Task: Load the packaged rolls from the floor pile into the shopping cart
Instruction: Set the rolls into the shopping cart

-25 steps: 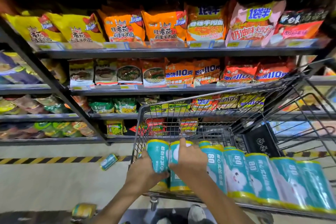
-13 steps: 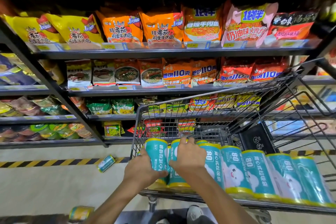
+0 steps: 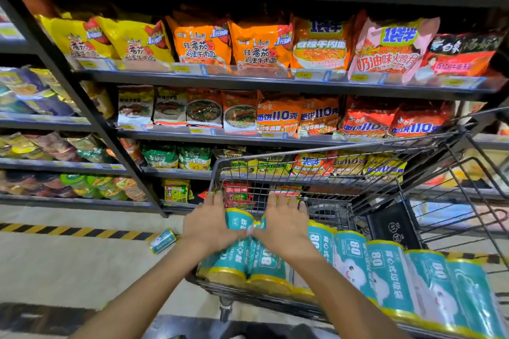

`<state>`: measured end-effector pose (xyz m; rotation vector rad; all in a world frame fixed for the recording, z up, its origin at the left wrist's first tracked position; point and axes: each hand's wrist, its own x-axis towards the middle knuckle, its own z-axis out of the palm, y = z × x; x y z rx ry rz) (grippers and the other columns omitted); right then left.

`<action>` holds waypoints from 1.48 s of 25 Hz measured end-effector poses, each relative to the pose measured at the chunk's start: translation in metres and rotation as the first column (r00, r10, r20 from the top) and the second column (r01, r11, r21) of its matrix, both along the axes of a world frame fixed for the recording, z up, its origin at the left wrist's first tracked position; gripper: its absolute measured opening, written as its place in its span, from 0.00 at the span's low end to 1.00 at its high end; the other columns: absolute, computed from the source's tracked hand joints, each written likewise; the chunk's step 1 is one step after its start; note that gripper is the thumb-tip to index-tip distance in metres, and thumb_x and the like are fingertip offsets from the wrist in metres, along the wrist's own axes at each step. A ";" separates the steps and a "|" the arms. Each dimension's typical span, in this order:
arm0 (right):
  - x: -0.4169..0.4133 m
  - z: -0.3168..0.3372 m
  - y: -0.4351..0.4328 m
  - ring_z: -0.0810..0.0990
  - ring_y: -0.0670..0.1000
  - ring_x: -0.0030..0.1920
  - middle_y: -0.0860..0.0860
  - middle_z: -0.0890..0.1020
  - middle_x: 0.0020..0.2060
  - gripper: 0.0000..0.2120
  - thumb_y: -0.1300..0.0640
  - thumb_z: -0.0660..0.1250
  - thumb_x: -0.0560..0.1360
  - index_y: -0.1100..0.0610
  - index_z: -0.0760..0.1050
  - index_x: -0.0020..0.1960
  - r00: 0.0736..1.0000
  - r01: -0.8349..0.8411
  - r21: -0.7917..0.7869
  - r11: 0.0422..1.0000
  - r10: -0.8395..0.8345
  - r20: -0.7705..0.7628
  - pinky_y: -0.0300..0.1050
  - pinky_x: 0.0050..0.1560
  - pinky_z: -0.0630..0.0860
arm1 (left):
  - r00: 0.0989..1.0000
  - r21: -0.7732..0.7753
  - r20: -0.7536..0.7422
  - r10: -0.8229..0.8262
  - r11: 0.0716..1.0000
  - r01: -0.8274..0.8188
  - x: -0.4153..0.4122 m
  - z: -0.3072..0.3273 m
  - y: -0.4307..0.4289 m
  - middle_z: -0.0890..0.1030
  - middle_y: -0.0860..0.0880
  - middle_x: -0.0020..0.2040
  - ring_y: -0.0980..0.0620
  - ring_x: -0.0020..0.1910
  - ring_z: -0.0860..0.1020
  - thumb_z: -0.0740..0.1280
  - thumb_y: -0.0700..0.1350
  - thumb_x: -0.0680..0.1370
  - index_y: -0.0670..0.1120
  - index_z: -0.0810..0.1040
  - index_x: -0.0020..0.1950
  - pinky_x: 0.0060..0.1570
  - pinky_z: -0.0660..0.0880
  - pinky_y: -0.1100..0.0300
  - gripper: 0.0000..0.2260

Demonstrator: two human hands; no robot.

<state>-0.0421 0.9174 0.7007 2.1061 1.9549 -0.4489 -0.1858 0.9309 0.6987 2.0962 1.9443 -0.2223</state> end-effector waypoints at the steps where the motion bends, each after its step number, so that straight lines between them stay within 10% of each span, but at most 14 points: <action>1: 0.000 0.004 0.003 0.48 0.62 0.76 0.58 0.51 0.77 0.45 0.36 0.60 0.75 0.59 0.41 0.78 0.998 -0.056 0.034 0.998 0.057 -0.013 0.59 0.74 0.46 | 1.000 0.065 0.013 0.010 0.998 -0.010 0.000 0.006 0.001 0.50 0.46 0.78 0.46 0.75 0.58 0.64 0.72 0.67 0.45 0.46 0.78 0.69 0.63 0.51 0.51; 6: -0.005 0.031 0.015 0.42 0.60 0.77 0.58 0.47 0.77 0.41 0.40 0.59 0.78 0.59 0.40 0.78 0.916 -0.382 0.214 0.899 0.399 -0.040 0.58 0.75 0.40 | 0.979 0.273 0.039 0.200 0.940 -0.203 -0.014 0.026 -0.022 0.40 0.46 0.78 0.47 0.77 0.42 0.62 0.69 0.71 0.44 0.40 0.78 0.75 0.46 0.51 0.49; 22: -0.214 0.026 -0.072 0.44 0.57 0.77 0.55 0.51 0.77 0.40 0.39 0.57 0.77 0.60 0.44 0.78 0.339 -0.884 0.307 0.352 0.936 -0.097 0.58 0.74 0.41 | 0.538 0.256 0.123 0.834 0.497 -0.829 -0.159 0.004 -0.247 0.39 0.44 0.78 0.46 0.77 0.42 0.49 0.73 0.67 0.42 0.39 0.77 0.74 0.43 0.53 0.51; 30: -0.382 -0.121 -0.096 0.42 0.55 0.77 0.54 0.46 0.78 0.37 0.39 0.51 0.79 0.58 0.40 0.78 0.430 -0.895 0.052 0.442 0.890 -0.153 0.55 0.75 0.42 | 0.472 0.003 0.138 0.871 0.476 -0.879 -0.306 -0.148 -0.297 0.67 0.38 0.72 0.38 0.69 0.69 0.58 0.67 0.65 0.38 0.62 0.73 0.63 0.67 0.44 0.45; 33: -0.422 -0.205 -0.095 0.56 0.60 0.76 0.61 0.60 0.75 0.39 0.37 0.49 0.77 0.64 0.53 0.76 0.445 -0.880 0.135 0.456 0.890 -0.101 0.60 0.73 0.53 | 0.473 -0.037 0.169 0.865 0.485 -0.874 -0.347 -0.232 -0.299 0.65 0.38 0.73 0.39 0.70 0.67 0.55 0.67 0.65 0.39 0.58 0.75 0.63 0.68 0.43 0.46; 37: -0.446 -0.369 -0.091 0.46 0.56 0.77 0.57 0.50 0.77 0.39 0.40 0.56 0.78 0.60 0.43 0.78 0.467 -0.879 -0.171 0.445 0.874 -0.130 0.54 0.75 0.42 | 0.475 -0.178 0.165 0.865 0.499 -0.848 -0.372 -0.391 -0.295 0.60 0.37 0.74 0.37 0.72 0.62 0.57 0.66 0.66 0.36 0.55 0.75 0.67 0.63 0.40 0.47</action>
